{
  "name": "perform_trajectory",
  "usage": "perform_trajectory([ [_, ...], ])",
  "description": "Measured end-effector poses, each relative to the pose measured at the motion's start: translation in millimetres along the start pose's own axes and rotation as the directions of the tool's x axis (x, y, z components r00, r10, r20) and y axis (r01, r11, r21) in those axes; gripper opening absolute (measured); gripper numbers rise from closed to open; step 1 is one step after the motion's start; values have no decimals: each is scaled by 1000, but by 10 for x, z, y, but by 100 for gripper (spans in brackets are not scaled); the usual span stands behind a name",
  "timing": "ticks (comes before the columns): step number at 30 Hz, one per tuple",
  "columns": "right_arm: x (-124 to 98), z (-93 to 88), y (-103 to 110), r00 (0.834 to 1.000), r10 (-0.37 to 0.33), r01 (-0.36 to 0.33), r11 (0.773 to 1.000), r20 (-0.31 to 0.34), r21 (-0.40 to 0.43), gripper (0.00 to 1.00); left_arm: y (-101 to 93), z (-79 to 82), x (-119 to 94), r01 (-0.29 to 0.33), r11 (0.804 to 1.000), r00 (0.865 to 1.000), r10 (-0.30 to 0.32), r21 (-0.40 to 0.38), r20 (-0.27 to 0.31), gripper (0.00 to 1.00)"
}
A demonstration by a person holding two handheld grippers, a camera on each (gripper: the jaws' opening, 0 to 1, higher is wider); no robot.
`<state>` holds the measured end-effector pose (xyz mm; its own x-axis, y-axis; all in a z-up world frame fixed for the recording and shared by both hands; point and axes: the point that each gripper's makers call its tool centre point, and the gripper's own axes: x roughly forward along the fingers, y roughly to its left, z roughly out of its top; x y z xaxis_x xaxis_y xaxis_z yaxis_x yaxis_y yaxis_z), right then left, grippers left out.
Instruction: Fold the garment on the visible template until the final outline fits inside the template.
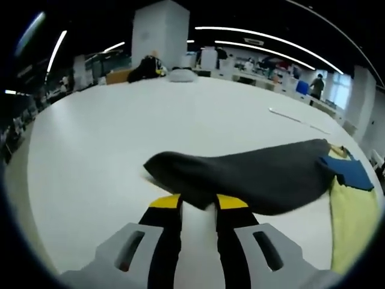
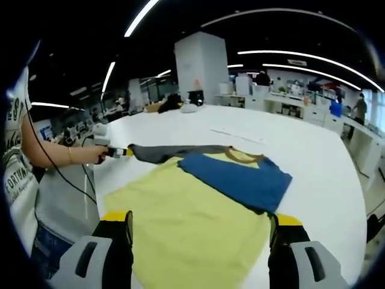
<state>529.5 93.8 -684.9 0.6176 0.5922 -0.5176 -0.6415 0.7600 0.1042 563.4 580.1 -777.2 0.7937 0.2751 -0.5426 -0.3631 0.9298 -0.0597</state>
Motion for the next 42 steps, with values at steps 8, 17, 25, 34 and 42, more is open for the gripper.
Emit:
perform_trajectory([
  [8, -11, -38, -24, 1000, -7, 7, 1000, -7, 5, 93, -7, 4, -24, 4, 997, 1000, -3, -74, 19, 16],
  [17, 17, -59, -5, 1000, -2, 2, 1000, -12, 8, 93, -17, 19, 2, -14, 991, 1000, 16, -133, 15, 12],
  [25, 4, -100, -13, 1000, -11, 11, 1000, -22, 9, 93, 17, 41, 9, -43, 992, 999, 44, -119, 7, 3],
  [34, -15, -107, -48, 1000, -22, 22, 1000, -22, 13, 92, 76, 71, -44, -24, 996, 1000, 25, -82, 3, 0],
  [42, 6, -80, -7, 1000, -6, 6, 1000, -16, 8, 93, 231, 148, -166, -28, 1000, 1000, 28, -9, 4, 0],
])
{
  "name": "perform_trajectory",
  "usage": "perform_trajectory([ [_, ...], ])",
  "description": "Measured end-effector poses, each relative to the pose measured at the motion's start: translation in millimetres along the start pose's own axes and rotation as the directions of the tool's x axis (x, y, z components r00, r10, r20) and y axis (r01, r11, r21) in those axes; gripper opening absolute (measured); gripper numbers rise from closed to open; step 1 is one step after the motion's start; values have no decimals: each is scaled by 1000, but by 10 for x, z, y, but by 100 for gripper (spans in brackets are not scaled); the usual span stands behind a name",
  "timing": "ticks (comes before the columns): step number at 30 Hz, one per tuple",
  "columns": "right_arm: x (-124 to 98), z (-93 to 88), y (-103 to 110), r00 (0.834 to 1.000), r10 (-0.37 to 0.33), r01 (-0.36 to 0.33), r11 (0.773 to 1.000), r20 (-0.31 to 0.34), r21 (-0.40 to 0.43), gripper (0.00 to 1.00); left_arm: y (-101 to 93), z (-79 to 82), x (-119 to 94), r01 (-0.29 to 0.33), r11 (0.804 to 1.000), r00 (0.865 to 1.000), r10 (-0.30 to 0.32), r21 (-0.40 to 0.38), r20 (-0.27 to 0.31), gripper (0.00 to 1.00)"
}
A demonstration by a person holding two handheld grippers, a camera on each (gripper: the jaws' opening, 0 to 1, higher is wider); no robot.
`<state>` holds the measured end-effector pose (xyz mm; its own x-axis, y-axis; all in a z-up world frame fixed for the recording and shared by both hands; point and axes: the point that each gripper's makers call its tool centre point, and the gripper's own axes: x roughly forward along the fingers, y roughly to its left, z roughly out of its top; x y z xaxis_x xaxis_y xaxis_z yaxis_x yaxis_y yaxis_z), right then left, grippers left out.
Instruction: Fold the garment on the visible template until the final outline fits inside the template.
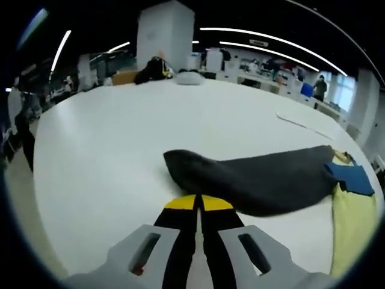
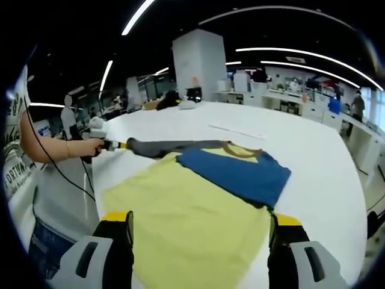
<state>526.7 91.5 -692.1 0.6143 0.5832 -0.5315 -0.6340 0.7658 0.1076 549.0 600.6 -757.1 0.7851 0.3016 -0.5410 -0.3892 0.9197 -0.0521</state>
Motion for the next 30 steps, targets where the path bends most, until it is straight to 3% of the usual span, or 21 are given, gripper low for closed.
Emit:
perform_trajectory([
  [14, -14, 7, 63, 1000, 19, -19, 1000, 10, -3, 99, 248, -94, -67, -25, 998, 999, 27, 50, -35, 0],
  [23, -49, 8, 30, 1000, 2, -2, 1000, 17, 4, 99, 269, -132, -46, -31, 998, 998, 33, 51, -53, 0],
  [30, -55, 9, 31, 1000, -6, 5, 1000, 20, 8, 99, 221, -100, -41, -17, 999, 999, 18, 51, -26, 15],
])
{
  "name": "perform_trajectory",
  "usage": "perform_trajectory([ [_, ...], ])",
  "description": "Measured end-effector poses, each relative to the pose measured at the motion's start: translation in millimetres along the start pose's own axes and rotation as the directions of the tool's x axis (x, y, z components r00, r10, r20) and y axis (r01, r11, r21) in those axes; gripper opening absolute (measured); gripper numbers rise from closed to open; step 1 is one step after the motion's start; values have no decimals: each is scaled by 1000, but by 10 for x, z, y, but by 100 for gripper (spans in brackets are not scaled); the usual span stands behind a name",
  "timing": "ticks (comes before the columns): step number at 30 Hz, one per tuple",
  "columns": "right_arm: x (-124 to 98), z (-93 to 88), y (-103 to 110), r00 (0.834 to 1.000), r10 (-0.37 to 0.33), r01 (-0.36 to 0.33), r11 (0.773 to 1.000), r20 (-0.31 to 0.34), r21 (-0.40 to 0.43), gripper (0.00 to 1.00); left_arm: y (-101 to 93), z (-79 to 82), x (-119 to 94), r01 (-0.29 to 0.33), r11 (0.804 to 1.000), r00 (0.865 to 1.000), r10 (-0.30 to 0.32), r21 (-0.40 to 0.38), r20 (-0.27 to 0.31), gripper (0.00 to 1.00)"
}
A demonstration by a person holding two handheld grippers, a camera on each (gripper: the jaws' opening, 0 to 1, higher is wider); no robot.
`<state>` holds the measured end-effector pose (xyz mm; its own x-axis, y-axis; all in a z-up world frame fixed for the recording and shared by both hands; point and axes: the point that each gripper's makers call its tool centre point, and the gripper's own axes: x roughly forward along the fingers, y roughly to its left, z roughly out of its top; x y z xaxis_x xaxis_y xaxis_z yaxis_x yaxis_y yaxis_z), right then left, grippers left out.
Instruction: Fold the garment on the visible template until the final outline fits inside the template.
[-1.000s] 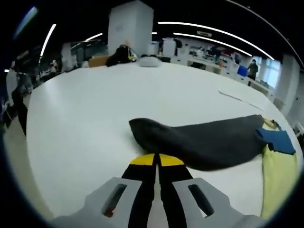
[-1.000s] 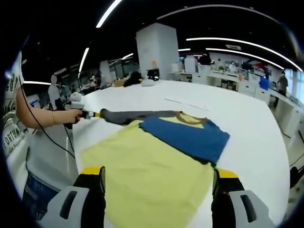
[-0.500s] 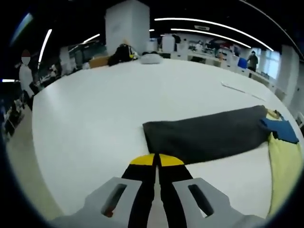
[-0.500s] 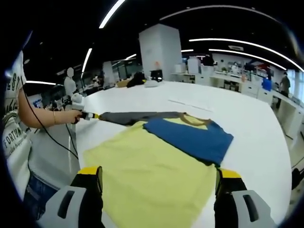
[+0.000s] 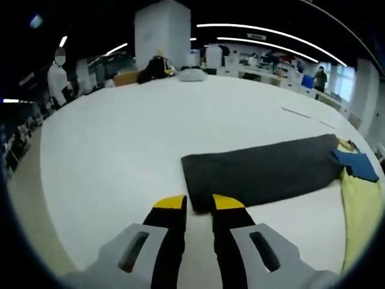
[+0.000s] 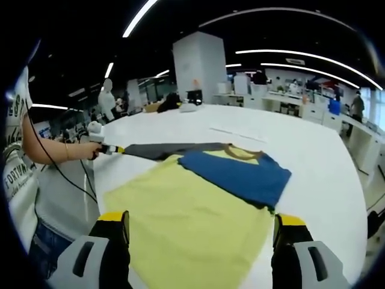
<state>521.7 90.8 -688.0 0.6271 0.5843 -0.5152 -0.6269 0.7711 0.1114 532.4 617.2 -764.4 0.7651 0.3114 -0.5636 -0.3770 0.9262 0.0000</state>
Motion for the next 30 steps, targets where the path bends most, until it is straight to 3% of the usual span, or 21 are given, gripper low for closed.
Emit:
perform_trajectory([
  [5, 4, 0, 9, 1000, 2, -2, 1000, 1, -1, 99, 6, -40, 24, -10, 1000, 1000, 10, -14, -9, 16],
  [13, -21, -12, -40, 1000, -11, 11, 1000, 5, 9, 99, -20, -78, 55, -23, 999, 1000, 22, -45, -19, 11],
  [24, -36, -31, -43, 1000, -28, 28, 999, 10, 26, 99, 44, -79, 58, -50, 975, 999, 50, -215, -4, 2],
  [30, -26, -19, -43, 1000, -27, 26, 999, 11, 24, 99, 35, -74, 54, -48, 974, 999, 46, -219, -13, 1],
])
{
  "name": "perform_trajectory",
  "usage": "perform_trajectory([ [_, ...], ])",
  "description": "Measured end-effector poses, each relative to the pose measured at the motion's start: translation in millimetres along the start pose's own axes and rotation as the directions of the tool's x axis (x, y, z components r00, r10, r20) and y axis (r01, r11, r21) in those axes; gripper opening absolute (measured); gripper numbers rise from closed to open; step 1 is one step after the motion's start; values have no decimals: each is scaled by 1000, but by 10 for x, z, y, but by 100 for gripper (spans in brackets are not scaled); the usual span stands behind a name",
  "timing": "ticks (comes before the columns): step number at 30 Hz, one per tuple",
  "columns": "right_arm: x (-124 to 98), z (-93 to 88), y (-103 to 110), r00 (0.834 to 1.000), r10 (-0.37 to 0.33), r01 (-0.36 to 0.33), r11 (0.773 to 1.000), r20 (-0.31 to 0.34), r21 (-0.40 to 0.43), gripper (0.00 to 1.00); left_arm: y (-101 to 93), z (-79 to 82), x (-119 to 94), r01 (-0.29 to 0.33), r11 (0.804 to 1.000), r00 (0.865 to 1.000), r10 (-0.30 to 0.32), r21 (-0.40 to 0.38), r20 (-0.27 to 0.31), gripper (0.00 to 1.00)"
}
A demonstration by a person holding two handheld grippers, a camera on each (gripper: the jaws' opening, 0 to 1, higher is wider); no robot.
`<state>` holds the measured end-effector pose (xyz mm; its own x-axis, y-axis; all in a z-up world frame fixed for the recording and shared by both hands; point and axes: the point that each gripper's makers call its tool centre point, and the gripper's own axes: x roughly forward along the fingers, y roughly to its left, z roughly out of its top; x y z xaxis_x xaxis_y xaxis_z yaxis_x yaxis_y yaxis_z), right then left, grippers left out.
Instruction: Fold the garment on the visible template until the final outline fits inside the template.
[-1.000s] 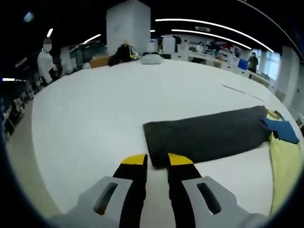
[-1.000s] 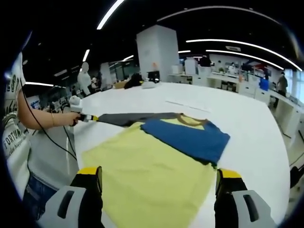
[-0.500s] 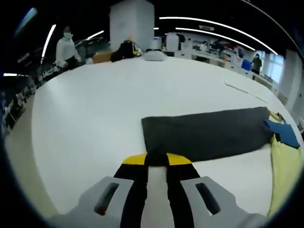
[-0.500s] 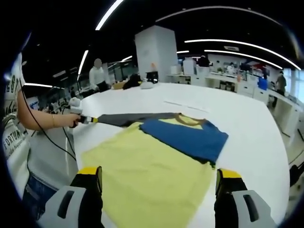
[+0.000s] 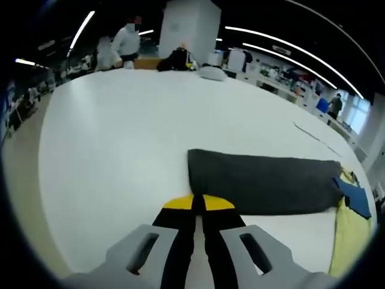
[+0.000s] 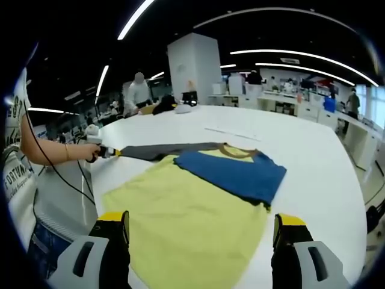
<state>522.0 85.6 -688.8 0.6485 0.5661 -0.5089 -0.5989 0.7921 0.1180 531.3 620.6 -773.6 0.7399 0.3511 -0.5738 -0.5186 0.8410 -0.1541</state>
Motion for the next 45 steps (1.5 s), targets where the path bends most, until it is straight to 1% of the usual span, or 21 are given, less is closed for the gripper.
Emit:
perform_trajectory([
  [6, 4, 22, 2, 1000, 3, -3, 1000, 3, -4, 99, -23, 31, -16, 9, 1000, 1000, -9, 1, 2, 0],
  [10, -5, 25, 3, 1000, 5, -5, 1000, 3, -5, 99, -54, 85, -42, 19, 1000, 1000, -19, -1, 16, 0],
  [13, -12, 26, 7, 1000, 7, -7, 1000, 4, -6, 99, -103, 157, -62, 31, 999, 999, -32, 18, 33, 0],
  [19, -21, 22, 24, 1000, 11, -11, 1000, 4, -7, 99, -212, 276, -82, 60, 998, 996, -61, 17, 63, 0],
  [21, -23, 16, 25, 1000, 10, -10, 1000, 2, -8, 99, -247, 300, -84, 72, 997, 995, -72, 5, 70, 0],
  [23, -26, 17, 24, 1000, 9, -9, 1000, 4, -7, 99, -298, 321, -87, 90, 996, 993, -88, -24, 77, 0],
  [26, -30, 17, 23, 1000, 10, -10, 1000, 7, -8, 99, -382, 368, -105, 102, 995, 991, -102, 0, 88, 0],
  [34, -25, 4, 14, 1000, 13, -13, 1000, 9, -5, 99, -685, 490, -148, 172, 985, 978, -173, 17, 120, 0],
  [45, -24, -26, -3, 1000, 17, -17, 1000, 10, 0, 99, -1074, 610, -222, 259, 965, 953, -263, 52, 148, 0],
])
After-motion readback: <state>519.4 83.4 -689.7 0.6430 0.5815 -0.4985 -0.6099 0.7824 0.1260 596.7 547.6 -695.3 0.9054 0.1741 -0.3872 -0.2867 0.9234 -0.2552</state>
